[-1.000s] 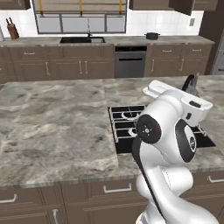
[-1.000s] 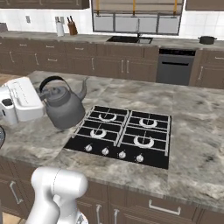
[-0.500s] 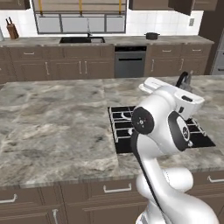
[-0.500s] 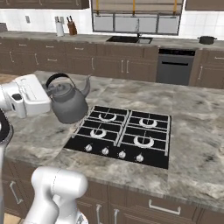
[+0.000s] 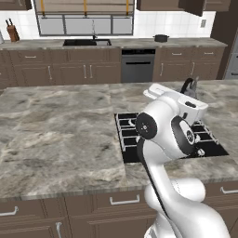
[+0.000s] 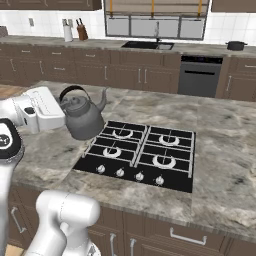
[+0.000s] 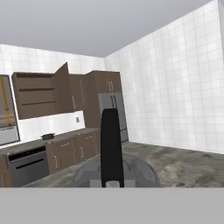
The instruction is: Pick the kettle from the cabinet and place it on a stove burner. Then pick the pot from the counter and place it on another stove burner. Finally, turn both burners on.
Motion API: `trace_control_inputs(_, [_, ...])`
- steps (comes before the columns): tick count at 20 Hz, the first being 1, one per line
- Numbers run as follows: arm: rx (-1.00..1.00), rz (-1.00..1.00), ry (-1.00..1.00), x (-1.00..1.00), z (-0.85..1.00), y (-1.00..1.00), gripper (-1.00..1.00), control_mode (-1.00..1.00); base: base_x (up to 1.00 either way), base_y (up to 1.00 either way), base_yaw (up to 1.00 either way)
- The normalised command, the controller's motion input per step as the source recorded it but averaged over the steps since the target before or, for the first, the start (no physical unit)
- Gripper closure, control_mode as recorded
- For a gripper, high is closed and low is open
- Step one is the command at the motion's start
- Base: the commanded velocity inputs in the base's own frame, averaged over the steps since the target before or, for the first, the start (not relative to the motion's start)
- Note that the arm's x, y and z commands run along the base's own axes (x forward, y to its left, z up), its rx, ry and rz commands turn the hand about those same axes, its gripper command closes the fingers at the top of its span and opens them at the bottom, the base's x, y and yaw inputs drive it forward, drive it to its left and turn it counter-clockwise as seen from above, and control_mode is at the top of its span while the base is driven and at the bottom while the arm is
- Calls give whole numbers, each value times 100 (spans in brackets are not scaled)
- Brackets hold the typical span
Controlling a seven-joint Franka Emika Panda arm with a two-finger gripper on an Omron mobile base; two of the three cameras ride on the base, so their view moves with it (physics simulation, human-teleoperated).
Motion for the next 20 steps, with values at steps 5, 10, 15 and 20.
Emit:
trace_control_inputs(5, [0,0,0,42,-12,3,100,-100,0,0,0])
trace_control_inputs(10, [0,-2,0,47,-10,9,100,-100,0,0,0])
trace_control_inputs(15, [0,-3,0,50,-17,8,100,-100,0,0,0])
trace_control_inputs(20, [0,-5,-3,47,-22,6,100,-100,0,0,0])
